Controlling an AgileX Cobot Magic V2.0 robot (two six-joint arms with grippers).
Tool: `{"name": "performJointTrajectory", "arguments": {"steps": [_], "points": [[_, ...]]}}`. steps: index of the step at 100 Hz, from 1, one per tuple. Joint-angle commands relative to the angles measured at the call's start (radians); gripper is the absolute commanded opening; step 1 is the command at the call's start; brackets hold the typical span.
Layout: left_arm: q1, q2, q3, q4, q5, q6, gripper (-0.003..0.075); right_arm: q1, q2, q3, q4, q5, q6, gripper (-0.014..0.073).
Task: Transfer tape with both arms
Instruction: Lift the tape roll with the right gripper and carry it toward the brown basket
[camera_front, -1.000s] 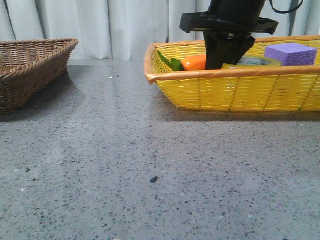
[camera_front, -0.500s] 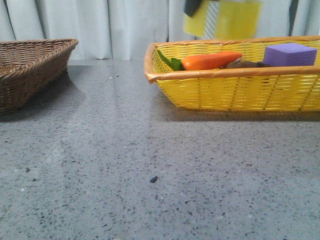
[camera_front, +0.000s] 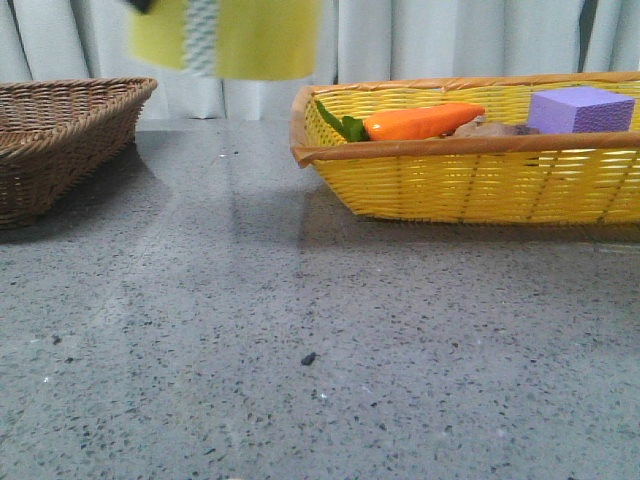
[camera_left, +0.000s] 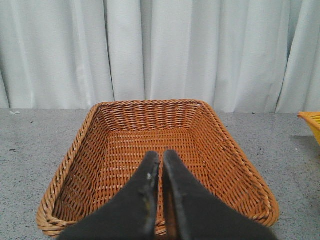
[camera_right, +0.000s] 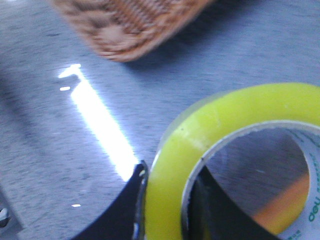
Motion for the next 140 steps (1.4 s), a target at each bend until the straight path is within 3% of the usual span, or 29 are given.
{"name": "performJointTrajectory", "arguments": {"steps": [1,67,76,91,98,127,140], "points": [[-0.006,0.012,-0.036,-0.010,-0.071,-0.005,-0.0021,0.040,-0.038,-0.037,-0.011,-0.017,-0.016,-0.0040],[-0.006,0.012,-0.036,-0.010,-0.071,-0.005,-0.0021,0.062,0.135,-0.035,-0.038,-0.055,-0.018,-0.0029],[-0.006,0.012,-0.036,-0.010,-0.071,-0.005,-0.0021,0.062,0.135,-0.035,-0.038,-0.071,-0.018,0.0033],[-0.006,0.012,-0.036,-0.010,-0.071,-0.005,-0.0021,0.062,0.135,-0.035,-0.038,-0.078,-0.018,0.0225],[-0.006,0.012,-0.034,-0.010,-0.075,-0.005,-0.0021,0.062,0.135,-0.035,-0.038,-0.078,-0.018,0.0264],[-0.019,0.012,-0.050,-0.010,-0.070,-0.005,-0.0020,0.062,0.089,-0.068,-0.038,-0.012,-0.013,0.0253],[-0.073,0.012,-0.096,-0.004,-0.022,-0.005,-0.0020,0.062,0.028,-0.068,-0.038,-0.018,-0.008,0.0143]]}}
